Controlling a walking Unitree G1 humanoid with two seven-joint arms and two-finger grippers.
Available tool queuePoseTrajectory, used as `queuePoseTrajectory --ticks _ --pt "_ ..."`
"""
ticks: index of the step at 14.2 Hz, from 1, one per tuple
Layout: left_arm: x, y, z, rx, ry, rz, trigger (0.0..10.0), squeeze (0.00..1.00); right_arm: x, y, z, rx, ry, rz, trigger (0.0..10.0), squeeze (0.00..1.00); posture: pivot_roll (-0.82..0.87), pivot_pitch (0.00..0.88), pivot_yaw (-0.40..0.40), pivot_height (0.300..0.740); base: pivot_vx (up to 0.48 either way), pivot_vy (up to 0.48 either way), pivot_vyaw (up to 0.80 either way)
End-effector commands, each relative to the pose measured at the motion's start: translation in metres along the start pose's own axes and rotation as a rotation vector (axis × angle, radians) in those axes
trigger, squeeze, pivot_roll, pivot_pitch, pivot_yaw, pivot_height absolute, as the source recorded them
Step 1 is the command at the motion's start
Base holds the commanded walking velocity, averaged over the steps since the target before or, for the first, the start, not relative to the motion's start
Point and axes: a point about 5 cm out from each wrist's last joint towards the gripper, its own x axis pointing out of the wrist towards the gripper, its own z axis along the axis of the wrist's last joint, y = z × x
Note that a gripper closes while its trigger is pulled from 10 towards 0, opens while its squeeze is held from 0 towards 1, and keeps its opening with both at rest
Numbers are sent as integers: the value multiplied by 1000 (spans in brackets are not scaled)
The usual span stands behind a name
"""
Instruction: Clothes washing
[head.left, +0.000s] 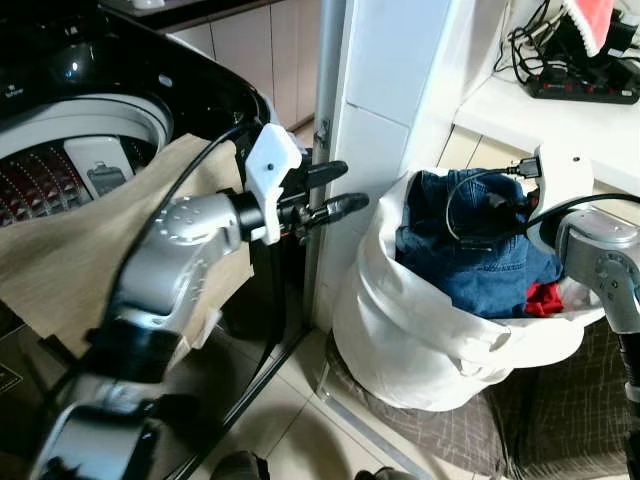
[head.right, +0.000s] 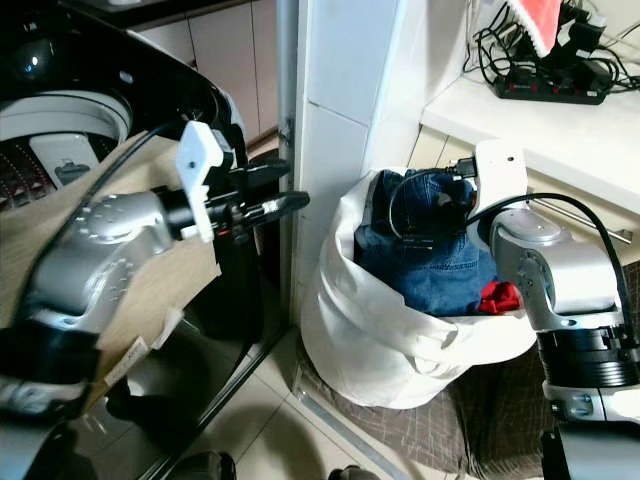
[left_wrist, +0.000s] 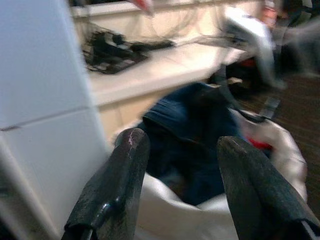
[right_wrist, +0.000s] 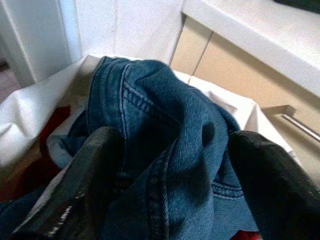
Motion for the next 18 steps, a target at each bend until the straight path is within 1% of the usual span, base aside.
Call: queuePoseTrajectory --ticks 1,3,4,5,7,8,11,16,18 --pt "2 -14 -1 -22 21 -82 10000 0 2 -12 -13 11 47 -29 10000 0 -91 61 -14 740 0 0 0" --pt "0 -23 -1 -29 44 -93 10000 0 9 -18 -29 25 85 -19 10000 0 -89 61 -14 740 0 0 0" --pt "1 -26 -1 -30 52 -93 10000 0 12 -22 -38 7 108 -31 10000 0 -86 61 -15 740 0 0 0" --pt "1 -26 0 -31 54 -93 10000 0 13 -23 -40 -1 112 -30 10000 0 -85 62 -16 740 0 0 0" --pt "2 -29 3 -29 52 -86 10000 0 15 -19 -42 55 81 48 10000 0 -81 63 -17 740 0 0 0" --pt "1 -30 3 -28 59 -84 10000 0 14 -17 -41 59 64 71 0 0 -80 63 -16 740 0 0 0" --pt "1 -32 3 -32 66 -86 10000 0 13 -17 -37 61 43 92 0 0 -84 62 -15 740 0 0 0" --pt "4 -37 3 -47 56 -100 10000 0 13 -16 -35 113 29 99 0 0 -81 58 -15 740 0 0 0" --pt "5 -39 1 -56 62 -97 10000 0 13 -15 -35 114 27 101 0 0 -80 59 -14 740 0 0 0"
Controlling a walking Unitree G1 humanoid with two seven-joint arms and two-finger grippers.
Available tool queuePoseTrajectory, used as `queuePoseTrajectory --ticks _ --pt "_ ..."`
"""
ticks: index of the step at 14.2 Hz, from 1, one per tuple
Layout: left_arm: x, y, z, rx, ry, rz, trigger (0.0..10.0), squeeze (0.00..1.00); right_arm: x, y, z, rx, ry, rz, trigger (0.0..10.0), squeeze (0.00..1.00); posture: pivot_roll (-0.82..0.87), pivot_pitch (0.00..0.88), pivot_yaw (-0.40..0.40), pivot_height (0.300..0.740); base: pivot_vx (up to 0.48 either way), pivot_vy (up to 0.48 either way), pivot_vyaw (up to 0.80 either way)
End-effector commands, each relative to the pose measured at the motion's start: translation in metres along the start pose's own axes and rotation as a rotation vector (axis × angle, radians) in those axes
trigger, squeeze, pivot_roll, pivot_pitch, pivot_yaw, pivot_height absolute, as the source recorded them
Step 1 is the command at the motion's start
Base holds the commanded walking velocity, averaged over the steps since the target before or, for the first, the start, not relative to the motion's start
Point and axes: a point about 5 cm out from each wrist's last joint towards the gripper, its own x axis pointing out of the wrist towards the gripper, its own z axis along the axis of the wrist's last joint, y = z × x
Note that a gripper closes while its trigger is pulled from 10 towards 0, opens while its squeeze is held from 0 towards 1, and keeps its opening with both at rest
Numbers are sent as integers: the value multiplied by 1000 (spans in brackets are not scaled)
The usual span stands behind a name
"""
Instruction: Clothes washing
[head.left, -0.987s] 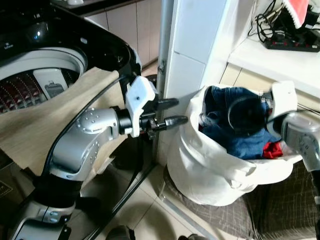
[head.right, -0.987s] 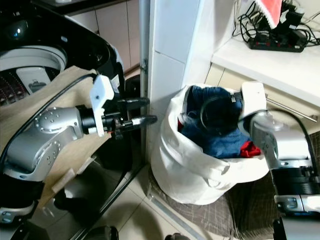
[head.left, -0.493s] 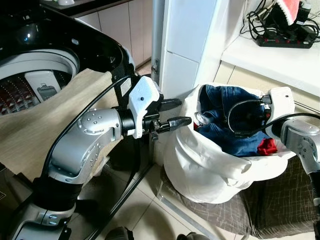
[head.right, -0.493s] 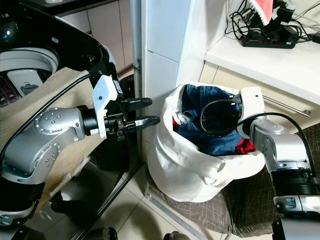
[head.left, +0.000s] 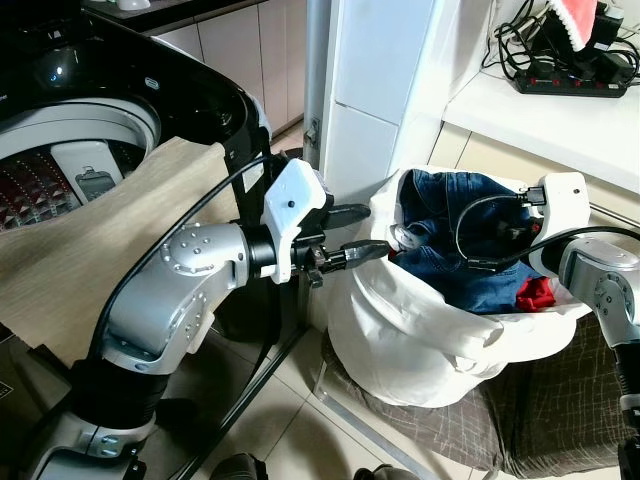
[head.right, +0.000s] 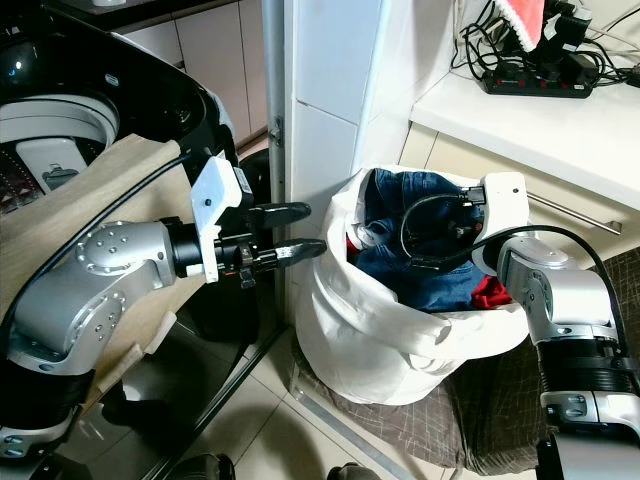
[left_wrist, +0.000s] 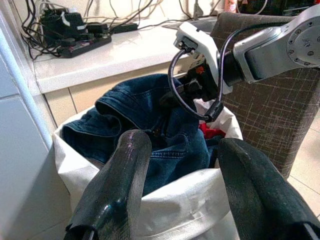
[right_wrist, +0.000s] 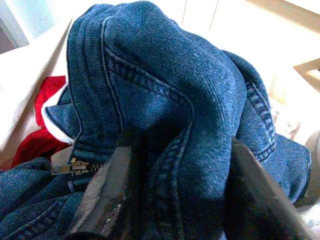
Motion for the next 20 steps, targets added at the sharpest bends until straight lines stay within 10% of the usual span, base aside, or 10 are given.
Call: queuePoseTrajectory --ticks 1,10,14,15,20 --pt "1 -4 1 -2 0 -16 10000 0 -2 -2 4 8 -14 -6 0 0 -80 59 -15 740 0 0 0" --pt "3 -3 3 13 -17 7 10000 0 -4 2 6 52 -33 33 0 0 -81 42 -11 740 0 0 0" --pt "6 13 16 65 -96 178 10000 0 -29 12 62 177 -265 198 0 0 -84 31 -11 740 0 0 0" --pt "8 18 25 65 -156 219 10000 1000 -39 14 82 229 -344 259 0 0 -86 32 -11 740 0 0 0" --pt "23 21 58 162 -295 227 10000 1000 -77 31 138 391 -584 556 0 0 -87 32 -29 740 0 0 0"
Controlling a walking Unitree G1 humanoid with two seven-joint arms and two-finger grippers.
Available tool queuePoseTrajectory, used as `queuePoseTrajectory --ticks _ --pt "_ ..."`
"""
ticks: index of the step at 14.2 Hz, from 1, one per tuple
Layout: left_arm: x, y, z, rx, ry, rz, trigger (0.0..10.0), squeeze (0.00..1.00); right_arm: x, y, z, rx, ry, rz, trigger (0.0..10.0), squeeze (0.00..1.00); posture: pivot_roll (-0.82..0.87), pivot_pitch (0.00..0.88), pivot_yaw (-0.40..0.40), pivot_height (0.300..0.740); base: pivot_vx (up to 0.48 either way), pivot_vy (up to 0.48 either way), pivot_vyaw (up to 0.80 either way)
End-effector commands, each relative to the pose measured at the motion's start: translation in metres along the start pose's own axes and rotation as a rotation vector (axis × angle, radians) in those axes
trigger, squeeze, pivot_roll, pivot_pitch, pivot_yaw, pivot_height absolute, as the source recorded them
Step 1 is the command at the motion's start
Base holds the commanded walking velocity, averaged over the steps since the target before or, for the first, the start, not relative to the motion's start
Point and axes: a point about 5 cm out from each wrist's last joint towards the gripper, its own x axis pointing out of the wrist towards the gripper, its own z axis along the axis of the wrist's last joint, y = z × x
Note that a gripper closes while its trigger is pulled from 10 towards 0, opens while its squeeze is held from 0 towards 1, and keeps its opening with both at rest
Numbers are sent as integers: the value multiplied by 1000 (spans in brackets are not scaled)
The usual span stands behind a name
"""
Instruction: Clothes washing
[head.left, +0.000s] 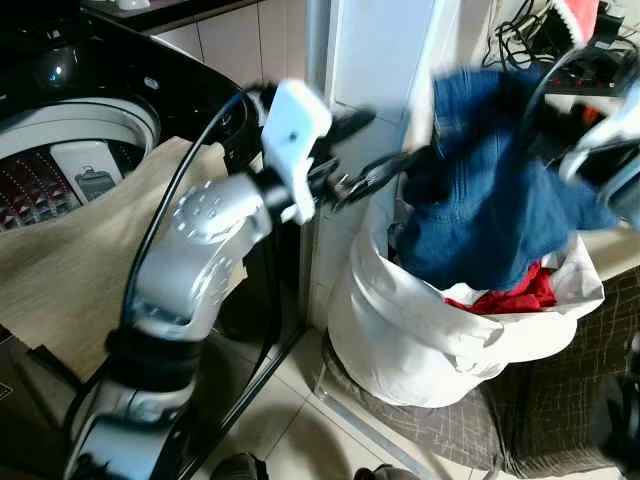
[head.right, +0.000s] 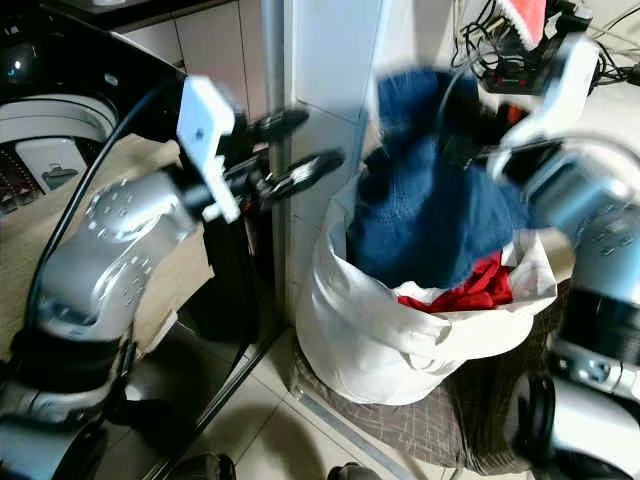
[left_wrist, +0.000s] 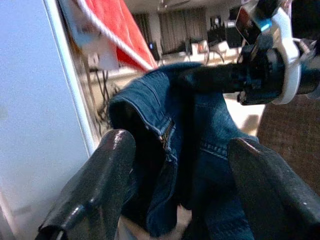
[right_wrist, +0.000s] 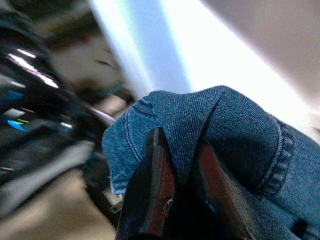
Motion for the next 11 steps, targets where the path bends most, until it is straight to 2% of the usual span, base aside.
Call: queuePoseTrajectory --ticks 1,3,6,7,8,9,10,11 --pt "9 -2 3 24 -12 -5 10000 1000 -2 15 17 36 -75 89 0 0 -87 31 -32 740 0 0 0" --pt "33 -4 11 31 -67 30 10000 1000 4 37 28 128 -124 218 0 0 -98 35 -32 740 0 0 0" --pt "44 -6 12 52 -83 52 10000 1000 6 47 29 179 -124 280 0 0 -101 38 -31 740 0 0 0" --pt "51 -11 10 48 -84 66 10000 1000 9 60 25 190 -97 320 0 0 -103 39 -31 740 0 0 0" --pt "52 -19 10 -33 -112 24 10000 1000 9 64 21 194 -85 332 0 0 -103 41 -32 740 0 0 0" --pt "53 -23 7 -39 -107 17 10000 1000 9 67 20 212 -79 336 0 0 -103 44 -33 740 0 0 0" --pt "52 -23 2 -9 -83 34 10000 549 10 69 19 220 -76 339 0 0 -102 43 -33 740 0 0 0" --pt "52 -20 0 2 -75 62 6588 157 9 70 19 225 -74 338 0 0 -103 46 -33 740 0 0 0"
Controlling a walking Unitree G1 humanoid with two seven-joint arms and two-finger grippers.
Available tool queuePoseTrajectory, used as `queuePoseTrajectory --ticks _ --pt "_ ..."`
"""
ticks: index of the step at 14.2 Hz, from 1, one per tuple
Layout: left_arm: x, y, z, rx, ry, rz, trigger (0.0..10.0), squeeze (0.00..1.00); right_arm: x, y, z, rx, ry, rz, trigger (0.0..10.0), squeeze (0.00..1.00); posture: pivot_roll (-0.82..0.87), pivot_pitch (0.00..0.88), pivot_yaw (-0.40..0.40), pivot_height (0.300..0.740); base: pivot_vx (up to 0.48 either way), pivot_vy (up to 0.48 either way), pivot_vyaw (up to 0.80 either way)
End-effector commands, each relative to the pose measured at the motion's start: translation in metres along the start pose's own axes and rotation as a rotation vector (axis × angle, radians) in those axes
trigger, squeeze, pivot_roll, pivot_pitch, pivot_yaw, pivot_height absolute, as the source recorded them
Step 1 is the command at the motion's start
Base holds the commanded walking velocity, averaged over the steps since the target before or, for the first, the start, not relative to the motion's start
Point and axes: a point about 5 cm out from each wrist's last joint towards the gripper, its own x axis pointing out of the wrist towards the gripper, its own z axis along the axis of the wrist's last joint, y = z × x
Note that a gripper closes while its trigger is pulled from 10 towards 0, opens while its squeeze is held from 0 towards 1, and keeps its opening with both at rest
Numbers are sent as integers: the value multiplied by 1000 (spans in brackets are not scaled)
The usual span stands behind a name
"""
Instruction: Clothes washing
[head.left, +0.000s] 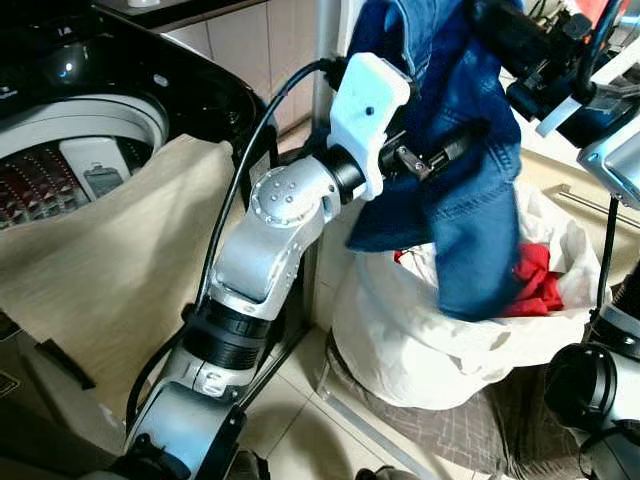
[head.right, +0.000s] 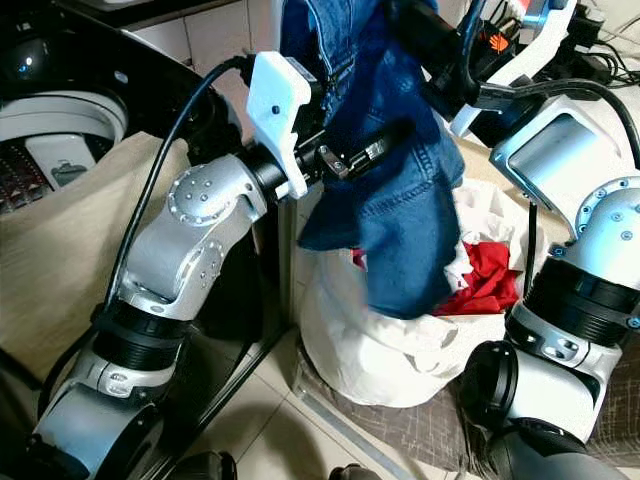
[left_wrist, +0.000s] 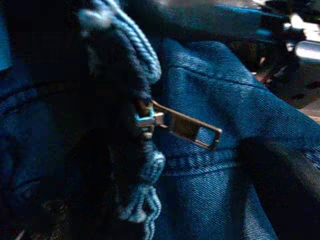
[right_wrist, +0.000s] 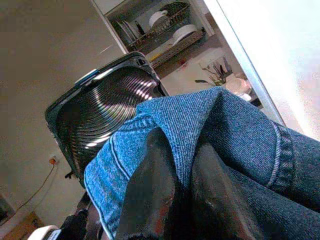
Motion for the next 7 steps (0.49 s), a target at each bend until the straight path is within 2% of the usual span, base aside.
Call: queuePoseTrajectory --ticks 1,4,7 --pt "1 5 -2 11 8 39 0 0 0 10 4 -17 -11 37 0 0 -102 46 -35 740 0 0 0" --pt "-6 17 0 -11 2 103 0 0 -1 8 3 -14 -7 11 0 0 -97 46 -36 740 0 0 0" --pt "-12 20 -1 -11 3 111 0 0 -2 7 3 -15 -8 -2 0 0 -91 47 -35 740 0 0 0"
